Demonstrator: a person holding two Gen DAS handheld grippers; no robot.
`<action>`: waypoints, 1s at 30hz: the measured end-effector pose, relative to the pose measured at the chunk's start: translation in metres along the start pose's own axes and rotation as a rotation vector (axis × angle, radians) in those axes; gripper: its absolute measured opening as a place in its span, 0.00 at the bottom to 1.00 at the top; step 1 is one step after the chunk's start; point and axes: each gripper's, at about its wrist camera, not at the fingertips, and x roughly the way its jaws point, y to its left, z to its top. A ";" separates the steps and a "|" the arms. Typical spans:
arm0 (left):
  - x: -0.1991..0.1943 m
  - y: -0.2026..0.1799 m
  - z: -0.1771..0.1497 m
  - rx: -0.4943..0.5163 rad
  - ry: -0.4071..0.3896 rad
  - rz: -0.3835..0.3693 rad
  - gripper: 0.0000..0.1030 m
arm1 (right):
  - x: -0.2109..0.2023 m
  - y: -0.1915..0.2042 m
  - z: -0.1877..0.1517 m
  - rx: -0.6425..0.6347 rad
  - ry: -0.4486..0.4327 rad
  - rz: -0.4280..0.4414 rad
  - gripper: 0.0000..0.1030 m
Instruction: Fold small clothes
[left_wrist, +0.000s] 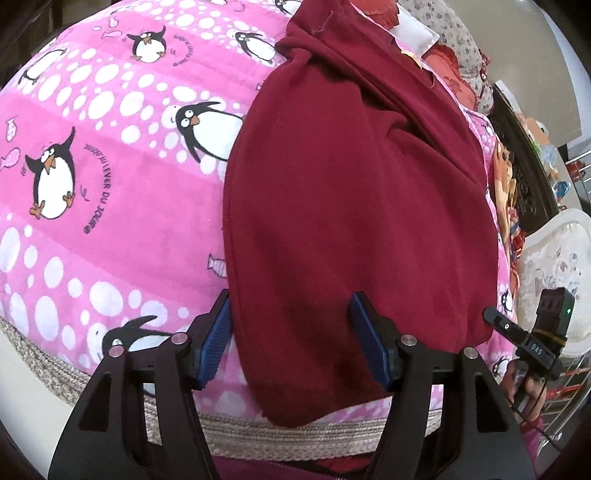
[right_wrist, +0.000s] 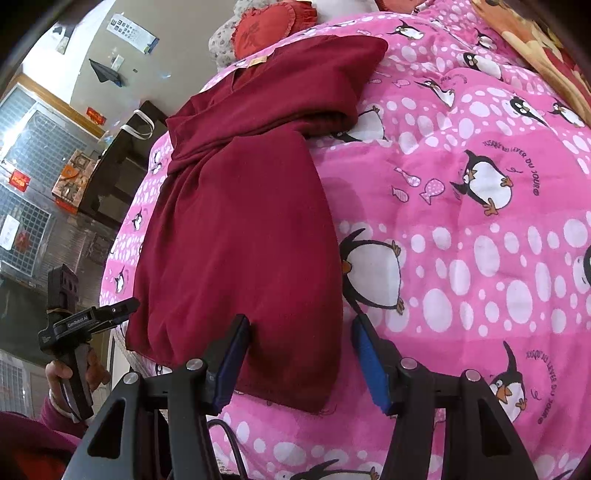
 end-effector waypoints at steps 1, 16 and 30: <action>0.001 -0.001 0.001 -0.004 -0.001 0.000 0.64 | 0.000 -0.001 -0.001 0.004 -0.005 0.002 0.54; -0.038 -0.013 0.014 0.144 0.001 -0.102 0.11 | -0.049 0.030 -0.016 -0.106 -0.043 0.088 0.07; -0.034 0.031 -0.007 0.065 0.041 -0.066 0.11 | -0.012 0.056 -0.056 -0.158 0.185 0.135 0.07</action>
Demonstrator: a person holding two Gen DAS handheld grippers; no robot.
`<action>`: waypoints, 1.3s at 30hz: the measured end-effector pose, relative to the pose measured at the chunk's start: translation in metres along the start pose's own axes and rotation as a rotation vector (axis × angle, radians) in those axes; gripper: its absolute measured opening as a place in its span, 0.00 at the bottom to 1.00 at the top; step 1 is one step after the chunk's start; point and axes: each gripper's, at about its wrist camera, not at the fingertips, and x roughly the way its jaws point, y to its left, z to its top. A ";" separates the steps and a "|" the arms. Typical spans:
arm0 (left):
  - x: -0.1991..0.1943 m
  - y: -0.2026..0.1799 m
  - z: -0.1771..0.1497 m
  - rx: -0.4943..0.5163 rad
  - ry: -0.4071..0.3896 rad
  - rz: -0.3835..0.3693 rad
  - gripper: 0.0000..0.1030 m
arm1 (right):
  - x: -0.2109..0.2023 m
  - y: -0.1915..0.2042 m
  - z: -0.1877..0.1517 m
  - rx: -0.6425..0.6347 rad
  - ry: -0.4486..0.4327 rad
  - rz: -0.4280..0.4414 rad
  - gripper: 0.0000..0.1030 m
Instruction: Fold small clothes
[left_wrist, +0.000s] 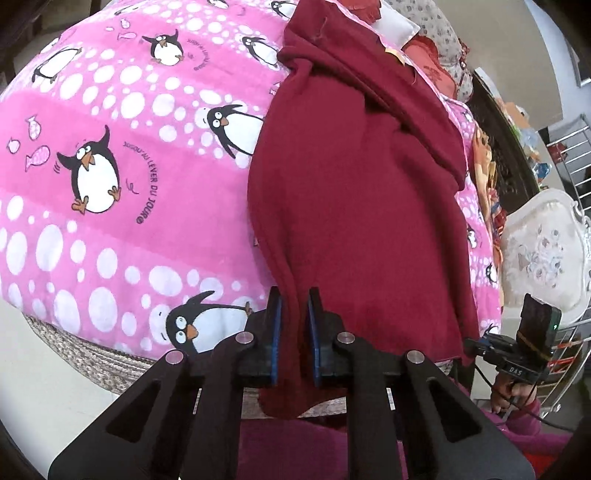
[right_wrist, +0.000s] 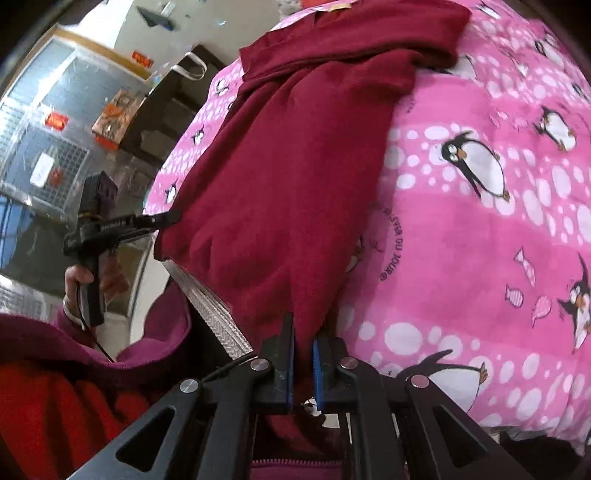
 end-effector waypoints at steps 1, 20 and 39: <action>0.000 -0.002 0.000 0.007 -0.004 0.012 0.11 | -0.003 -0.003 0.002 0.016 -0.005 0.005 0.07; 0.018 -0.018 -0.007 0.032 0.013 0.072 0.40 | -0.009 0.007 0.020 0.003 -0.049 0.090 0.12; -0.108 -0.063 0.069 0.088 -0.325 -0.189 0.11 | -0.120 0.065 0.077 -0.102 -0.410 0.433 0.09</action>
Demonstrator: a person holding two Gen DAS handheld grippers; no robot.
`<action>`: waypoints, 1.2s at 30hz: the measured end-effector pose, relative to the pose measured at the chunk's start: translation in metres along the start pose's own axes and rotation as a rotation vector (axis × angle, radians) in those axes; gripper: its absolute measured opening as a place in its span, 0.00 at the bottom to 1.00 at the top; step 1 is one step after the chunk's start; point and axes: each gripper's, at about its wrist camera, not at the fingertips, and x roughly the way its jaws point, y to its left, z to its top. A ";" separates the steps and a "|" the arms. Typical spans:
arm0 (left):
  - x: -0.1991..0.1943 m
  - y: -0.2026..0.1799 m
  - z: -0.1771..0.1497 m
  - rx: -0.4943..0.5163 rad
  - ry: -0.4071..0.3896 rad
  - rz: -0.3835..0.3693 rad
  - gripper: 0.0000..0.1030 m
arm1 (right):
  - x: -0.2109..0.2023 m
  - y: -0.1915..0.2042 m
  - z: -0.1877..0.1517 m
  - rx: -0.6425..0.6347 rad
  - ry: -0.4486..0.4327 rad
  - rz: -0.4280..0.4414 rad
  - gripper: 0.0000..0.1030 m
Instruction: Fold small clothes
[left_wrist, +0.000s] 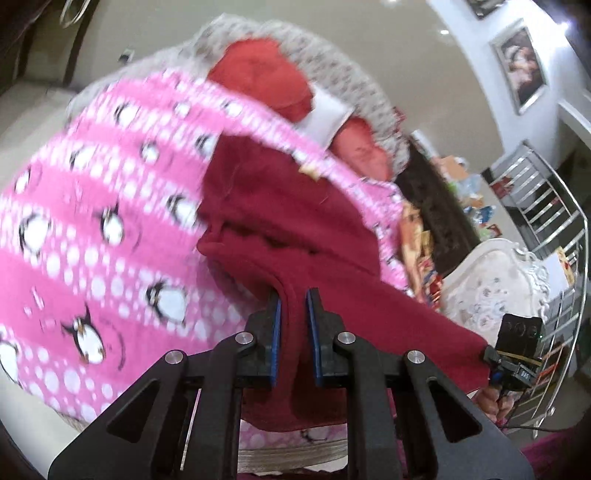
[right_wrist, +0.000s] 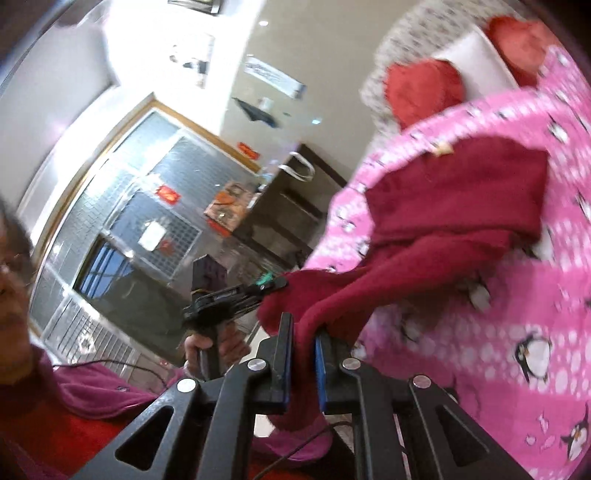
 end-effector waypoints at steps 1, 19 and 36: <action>-0.005 -0.005 0.003 0.013 -0.013 -0.005 0.11 | -0.002 0.005 0.001 -0.017 0.001 -0.004 0.09; 0.060 0.044 -0.046 -0.106 0.261 0.126 0.51 | -0.007 -0.039 -0.007 0.076 0.013 -0.061 0.09; 0.097 0.071 -0.108 -0.278 0.444 0.130 0.63 | -0.011 -0.041 -0.005 0.085 0.003 -0.066 0.09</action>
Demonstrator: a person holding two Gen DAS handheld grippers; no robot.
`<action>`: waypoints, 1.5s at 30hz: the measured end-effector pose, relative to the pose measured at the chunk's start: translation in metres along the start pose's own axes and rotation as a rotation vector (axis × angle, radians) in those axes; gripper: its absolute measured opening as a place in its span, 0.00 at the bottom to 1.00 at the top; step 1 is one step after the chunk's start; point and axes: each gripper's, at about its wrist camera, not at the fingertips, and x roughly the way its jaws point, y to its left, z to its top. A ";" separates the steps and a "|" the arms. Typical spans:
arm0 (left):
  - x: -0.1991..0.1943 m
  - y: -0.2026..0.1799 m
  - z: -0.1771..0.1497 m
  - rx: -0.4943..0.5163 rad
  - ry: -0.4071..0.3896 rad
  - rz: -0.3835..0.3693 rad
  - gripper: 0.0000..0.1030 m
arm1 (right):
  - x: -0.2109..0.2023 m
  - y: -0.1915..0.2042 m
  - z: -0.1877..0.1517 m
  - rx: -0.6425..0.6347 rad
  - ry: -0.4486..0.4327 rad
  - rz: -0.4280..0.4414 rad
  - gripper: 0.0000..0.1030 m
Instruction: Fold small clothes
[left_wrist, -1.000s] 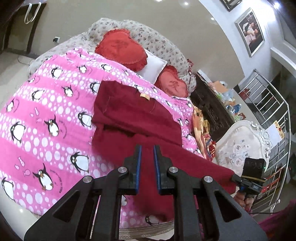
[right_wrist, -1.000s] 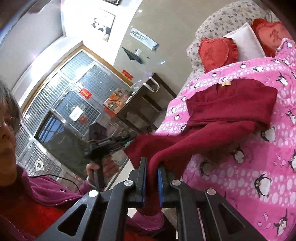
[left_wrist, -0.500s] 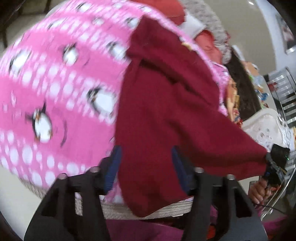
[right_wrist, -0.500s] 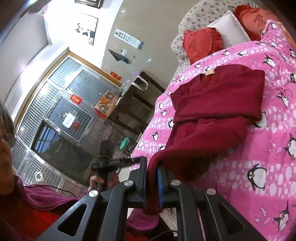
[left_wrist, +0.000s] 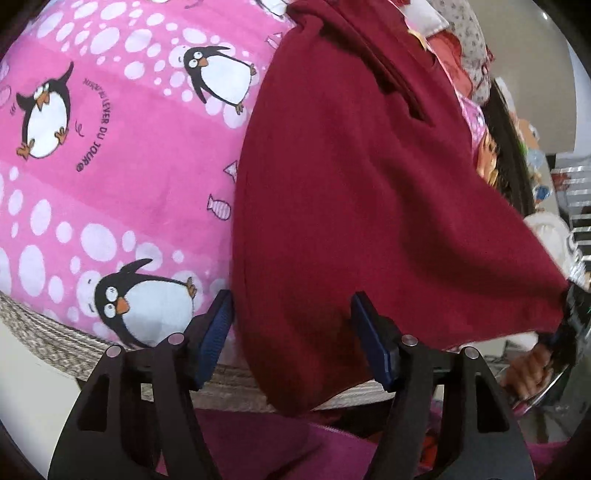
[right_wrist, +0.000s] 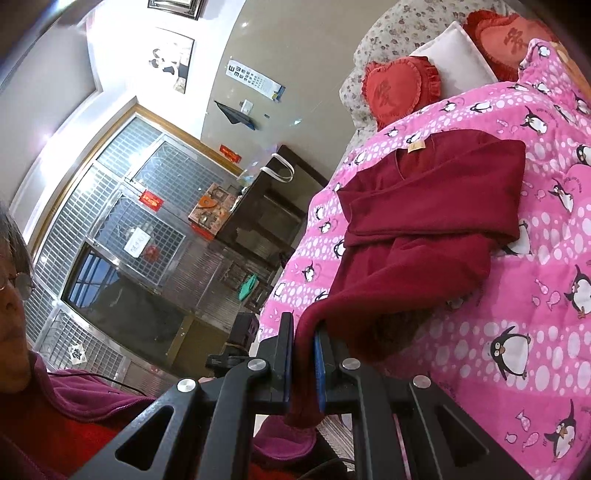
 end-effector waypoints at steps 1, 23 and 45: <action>0.000 0.000 0.001 -0.004 0.008 -0.017 0.57 | 0.000 -0.001 0.000 0.002 -0.001 -0.002 0.09; -0.109 -0.107 0.176 0.185 -0.466 -0.263 0.06 | 0.002 -0.074 0.118 0.168 -0.242 -0.133 0.09; -0.053 -0.091 0.324 0.060 -0.465 -0.130 0.77 | 0.061 -0.212 0.224 0.326 -0.253 -0.407 0.47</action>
